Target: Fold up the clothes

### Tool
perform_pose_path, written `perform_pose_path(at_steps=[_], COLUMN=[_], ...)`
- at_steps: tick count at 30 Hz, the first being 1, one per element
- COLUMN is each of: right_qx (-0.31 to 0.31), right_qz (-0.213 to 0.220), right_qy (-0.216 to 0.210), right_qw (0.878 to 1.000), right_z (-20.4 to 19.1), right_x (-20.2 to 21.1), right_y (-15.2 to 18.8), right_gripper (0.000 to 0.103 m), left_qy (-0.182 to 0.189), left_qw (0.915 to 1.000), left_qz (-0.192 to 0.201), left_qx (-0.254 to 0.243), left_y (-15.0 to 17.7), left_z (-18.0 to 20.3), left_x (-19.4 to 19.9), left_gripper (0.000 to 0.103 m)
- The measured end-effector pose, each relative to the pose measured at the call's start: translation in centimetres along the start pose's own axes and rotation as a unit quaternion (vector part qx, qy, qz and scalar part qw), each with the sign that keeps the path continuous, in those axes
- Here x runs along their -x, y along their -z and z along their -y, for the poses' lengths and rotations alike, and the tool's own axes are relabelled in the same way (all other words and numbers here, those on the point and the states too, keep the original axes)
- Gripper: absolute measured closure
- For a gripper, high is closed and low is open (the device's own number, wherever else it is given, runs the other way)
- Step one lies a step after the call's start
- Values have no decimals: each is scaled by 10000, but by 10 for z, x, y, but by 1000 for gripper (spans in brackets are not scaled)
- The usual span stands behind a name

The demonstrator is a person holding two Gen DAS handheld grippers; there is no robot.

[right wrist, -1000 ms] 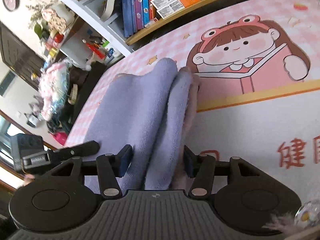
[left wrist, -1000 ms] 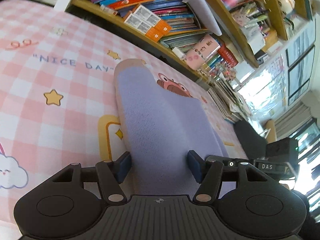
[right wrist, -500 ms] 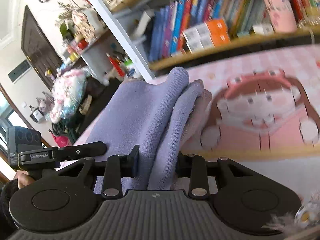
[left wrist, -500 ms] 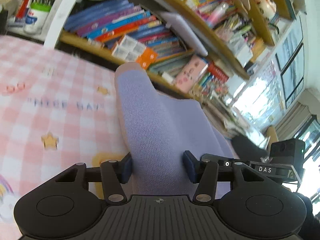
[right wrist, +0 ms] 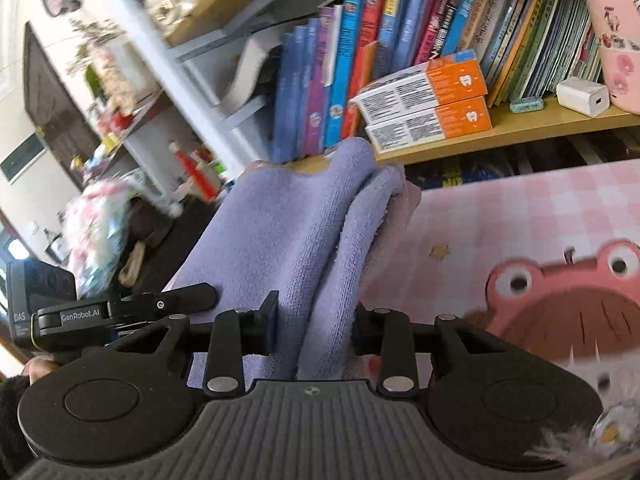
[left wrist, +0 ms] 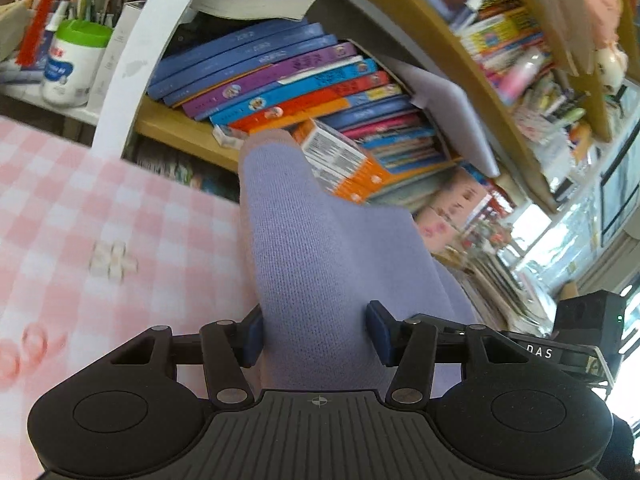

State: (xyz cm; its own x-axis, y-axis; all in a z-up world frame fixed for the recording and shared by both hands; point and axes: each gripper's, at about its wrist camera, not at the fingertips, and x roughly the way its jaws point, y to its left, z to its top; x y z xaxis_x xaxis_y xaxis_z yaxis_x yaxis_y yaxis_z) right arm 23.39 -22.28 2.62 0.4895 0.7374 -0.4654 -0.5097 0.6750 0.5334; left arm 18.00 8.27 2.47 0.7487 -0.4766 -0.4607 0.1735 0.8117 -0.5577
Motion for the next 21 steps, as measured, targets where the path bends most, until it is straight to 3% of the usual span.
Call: perform_pose_path(at_steps=[10,20,21], right_qx=[-124,-153,-159], right_qz=[149,223,247], right_qy=[199,297,323], right_qw=[9996,9992,9990], right_z=[48,64,65], right_x=[-45,-57,-58], right_y=[-24,-29,-28], right_gripper=[73,71,69], left_qy=[-65,-85,-126], left_qw=[9998,9994,9993], left_qz=[187,293,336], left_qx=[65,153,122], left_y=[-19,-20,-19], left_z=[-18,-27,-27], left_x=[-59,-79,-79], left_gripper=[52,51,47])
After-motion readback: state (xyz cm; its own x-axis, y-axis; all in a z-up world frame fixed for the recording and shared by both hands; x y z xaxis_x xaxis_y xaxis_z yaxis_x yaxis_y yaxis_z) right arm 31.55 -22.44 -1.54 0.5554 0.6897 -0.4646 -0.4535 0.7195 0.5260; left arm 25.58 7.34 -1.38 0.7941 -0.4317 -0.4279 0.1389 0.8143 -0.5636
